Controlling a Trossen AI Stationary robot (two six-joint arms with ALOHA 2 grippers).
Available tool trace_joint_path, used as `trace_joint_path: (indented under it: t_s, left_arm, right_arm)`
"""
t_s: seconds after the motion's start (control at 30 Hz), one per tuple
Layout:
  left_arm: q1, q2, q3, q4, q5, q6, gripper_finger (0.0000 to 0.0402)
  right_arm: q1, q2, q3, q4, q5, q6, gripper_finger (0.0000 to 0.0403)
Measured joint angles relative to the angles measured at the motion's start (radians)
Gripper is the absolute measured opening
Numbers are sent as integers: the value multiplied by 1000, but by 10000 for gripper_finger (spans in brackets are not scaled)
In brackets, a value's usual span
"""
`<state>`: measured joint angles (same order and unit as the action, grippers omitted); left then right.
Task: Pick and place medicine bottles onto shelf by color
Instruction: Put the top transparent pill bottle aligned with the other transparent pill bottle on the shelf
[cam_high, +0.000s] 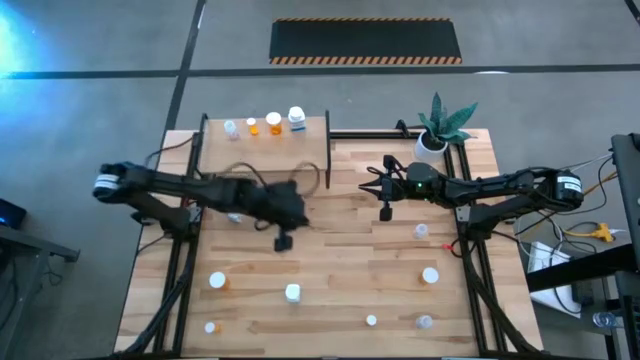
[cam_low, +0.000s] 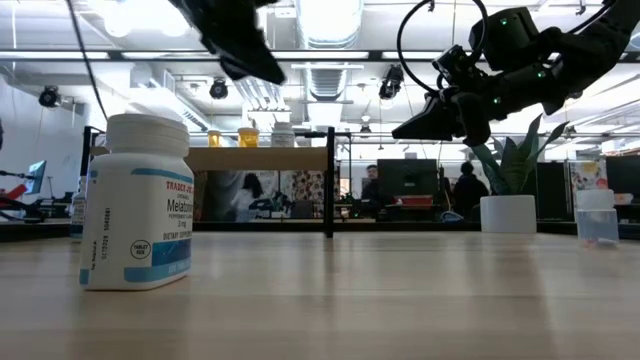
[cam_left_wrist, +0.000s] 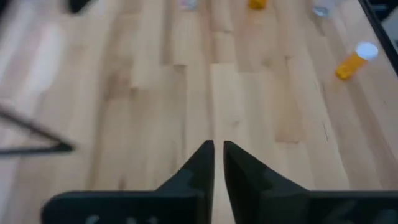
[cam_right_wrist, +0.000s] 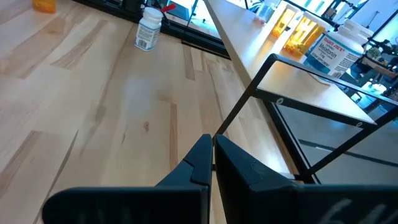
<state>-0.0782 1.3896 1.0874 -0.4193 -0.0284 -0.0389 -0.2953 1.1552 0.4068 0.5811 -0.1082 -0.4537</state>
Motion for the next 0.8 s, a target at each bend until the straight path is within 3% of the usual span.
trace_joint_path:
  t_s: [0.13, 0.3, 0.57, 0.8]
  left_arm:
    - [-34, 96, -18, 153, -3, 50, 3]
    - [-36, 162, -127, 521, 35, 85, 3]
    - [-32, 190, -361, 1114, 58, 95, 3]
    - [8, 190, -482, 1368, 56, 108, 3]
  right_arm:
    - [0, -9, 0, -3, 0, 18, 9]
    - [1, -69, 12, -129, 3, 79, 9]
    - [38, -246, 170, -831, 21, 322, 26]
    - [238, -279, 313, -1378, 234, 733, 112]
